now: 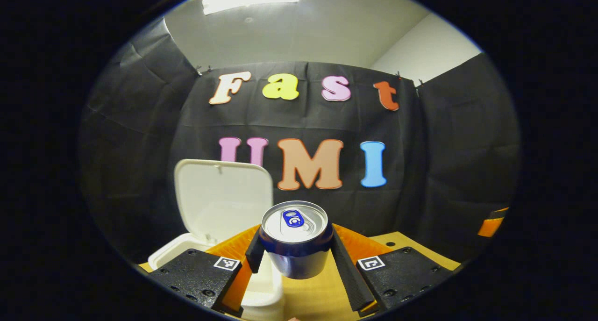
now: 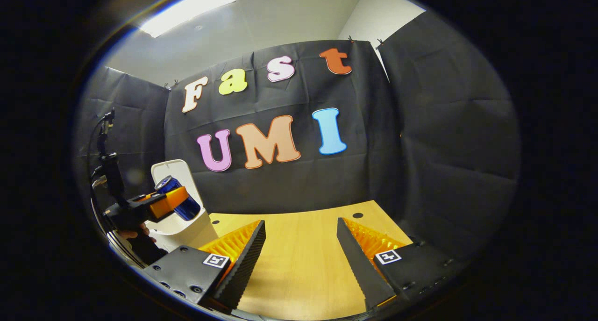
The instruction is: Press the lid of the desktop garbage bin to open it, pick up the crumpled paper on the desktop and throw it into the bin, then pick up the pop can on the desktop and drop it into the bin, and finally close the garbage bin lid.
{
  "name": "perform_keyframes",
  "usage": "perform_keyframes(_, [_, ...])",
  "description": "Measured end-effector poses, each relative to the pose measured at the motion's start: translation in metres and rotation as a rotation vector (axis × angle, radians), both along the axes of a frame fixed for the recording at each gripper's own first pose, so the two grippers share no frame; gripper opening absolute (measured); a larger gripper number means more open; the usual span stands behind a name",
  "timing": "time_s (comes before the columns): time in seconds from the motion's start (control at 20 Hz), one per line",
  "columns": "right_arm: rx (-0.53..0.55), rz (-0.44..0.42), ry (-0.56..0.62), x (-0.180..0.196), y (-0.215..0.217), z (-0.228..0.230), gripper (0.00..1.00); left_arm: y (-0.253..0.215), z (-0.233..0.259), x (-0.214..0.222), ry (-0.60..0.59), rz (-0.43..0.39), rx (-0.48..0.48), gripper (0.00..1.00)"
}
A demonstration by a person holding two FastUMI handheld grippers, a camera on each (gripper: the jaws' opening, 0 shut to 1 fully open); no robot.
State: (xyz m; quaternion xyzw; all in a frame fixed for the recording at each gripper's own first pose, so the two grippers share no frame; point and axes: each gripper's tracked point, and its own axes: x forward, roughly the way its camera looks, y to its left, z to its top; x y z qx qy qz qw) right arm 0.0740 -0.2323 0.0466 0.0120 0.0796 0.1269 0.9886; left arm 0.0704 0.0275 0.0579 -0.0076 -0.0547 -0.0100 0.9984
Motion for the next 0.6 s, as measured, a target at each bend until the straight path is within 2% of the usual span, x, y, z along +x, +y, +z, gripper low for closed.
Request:
perform_keyframes(0.05, [0.000, 0.012, -0.003, 0.000, 0.004, -0.001, 0.92, 0.023, -0.003, 0.002, 0.003, 0.051, 0.010, 0.75])
perform_keyframes(0.1, [-0.005, 0.020, -0.003, 0.002, 0.007, -0.002, 0.92, 0.042, -0.005, 0.004, 0.010, 0.092, 0.014, 0.76])
perform_keyframes(0.15, [-0.010, 0.029, -0.001, 0.002, 0.010, -0.005, 0.97, 0.058, -0.011, 0.006, 0.026, 0.123, 0.015, 0.76])
perform_keyframes(0.25, [-0.015, 0.045, 0.009, 0.002, 0.015, -0.010, 0.97, 0.082, -0.029, 0.009, 0.073, 0.167, 0.005, 0.76])
perform_keyframes(0.45, [-0.026, 0.054, 0.028, 0.002, 0.021, -0.018, 0.97, 0.088, -0.057, 0.008, 0.140, 0.169, -0.019, 0.77])
perform_keyframes(0.5, [-0.029, 0.054, 0.028, 0.002, 0.022, -0.019, 0.92, 0.088, -0.060, 0.007, 0.141, 0.170, -0.020, 0.78])
perform_keyframes(0.55, [-0.032, 0.052, 0.027, 0.002, 0.023, -0.018, 0.97, 0.089, -0.058, 0.006, 0.134, 0.173, -0.016, 0.78])
perform_keyframes(0.6, [-0.034, 0.049, 0.025, 0.003, 0.021, -0.019, 0.97, 0.090, -0.057, 0.006, 0.126, 0.178, -0.008, 0.79])
